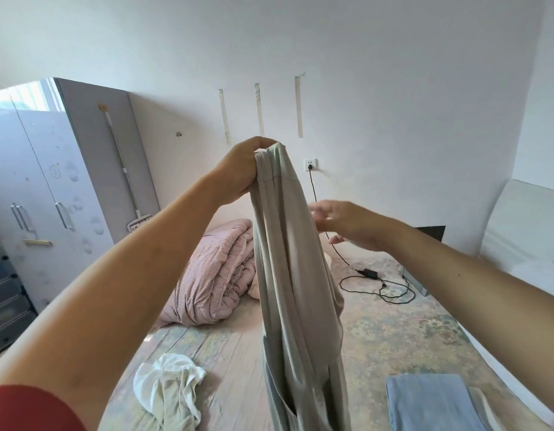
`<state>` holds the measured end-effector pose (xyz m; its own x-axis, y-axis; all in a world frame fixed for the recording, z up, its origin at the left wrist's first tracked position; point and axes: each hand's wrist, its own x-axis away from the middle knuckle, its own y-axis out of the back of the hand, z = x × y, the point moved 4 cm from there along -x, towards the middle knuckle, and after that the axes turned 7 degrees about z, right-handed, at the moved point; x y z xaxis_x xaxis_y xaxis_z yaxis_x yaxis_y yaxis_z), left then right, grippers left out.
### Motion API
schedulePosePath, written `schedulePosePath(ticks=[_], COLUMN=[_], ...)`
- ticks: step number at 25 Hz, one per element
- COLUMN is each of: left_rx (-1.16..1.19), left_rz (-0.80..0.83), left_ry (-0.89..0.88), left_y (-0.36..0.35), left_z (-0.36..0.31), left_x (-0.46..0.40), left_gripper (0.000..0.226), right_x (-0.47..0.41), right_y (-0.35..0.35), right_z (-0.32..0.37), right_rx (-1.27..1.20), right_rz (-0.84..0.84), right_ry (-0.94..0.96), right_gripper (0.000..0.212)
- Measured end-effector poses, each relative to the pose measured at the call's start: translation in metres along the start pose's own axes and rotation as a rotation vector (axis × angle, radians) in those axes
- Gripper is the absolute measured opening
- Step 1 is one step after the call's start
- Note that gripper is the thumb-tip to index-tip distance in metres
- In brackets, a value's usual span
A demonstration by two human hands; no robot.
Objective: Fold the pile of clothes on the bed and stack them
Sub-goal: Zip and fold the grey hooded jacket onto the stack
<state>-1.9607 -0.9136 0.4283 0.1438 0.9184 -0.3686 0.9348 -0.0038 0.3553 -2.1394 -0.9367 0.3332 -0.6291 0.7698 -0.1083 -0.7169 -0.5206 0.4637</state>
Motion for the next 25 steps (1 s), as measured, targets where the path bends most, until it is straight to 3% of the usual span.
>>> schedulePosePath(ticks=[3,6,8,11,15,18,23,24,25], left_rx=[-0.002,0.008,0.004,-0.049,-0.074,-0.074,-0.075,-0.073,-0.073], left_rz=[-0.044,-0.085,-0.083,-0.064,-0.120,-0.159,-0.184,-0.200,-0.216], left_ry=[0.006,0.014,0.020,0.031,0.042,0.031,0.023,0.027,0.030], left_y=[0.001,0.009,0.012,0.008,0.020,0.031,0.028,0.030,0.032], left_z=[0.002,0.005,0.005,0.003,0.003,0.006,0.022,0.025,0.028], left_x=[-0.001,0.000,0.002,0.006,0.013,0.019,0.023,0.024,0.024], left_gripper=[0.032,0.031,0.030,0.032,0.033,0.034,0.031,0.031,0.030], right_x=[0.002,0.009,0.014,0.010,0.005,0.004,0.003,0.004,0.004], right_y=[-0.022,-0.019,-0.025,-0.040,-0.016,0.012,0.023,0.026,0.028], right_z=[-0.006,0.004,0.008,-0.001,-0.006,-0.013,-0.004,-0.002,-0.003], right_rx=[-0.098,-0.222,-0.089,0.108,-0.047,-0.044,0.602,0.552,0.341], right_rz=[0.140,-0.098,-0.073,0.012,-0.179,-0.311,-0.479,-0.497,-0.465], right_ry=[-0.005,0.163,0.214,0.142,0.112,0.048,0.022,0.048,0.075], right_gripper=[0.033,0.020,0.027,0.026,0.017,0.024,0.020,0.018,0.015])
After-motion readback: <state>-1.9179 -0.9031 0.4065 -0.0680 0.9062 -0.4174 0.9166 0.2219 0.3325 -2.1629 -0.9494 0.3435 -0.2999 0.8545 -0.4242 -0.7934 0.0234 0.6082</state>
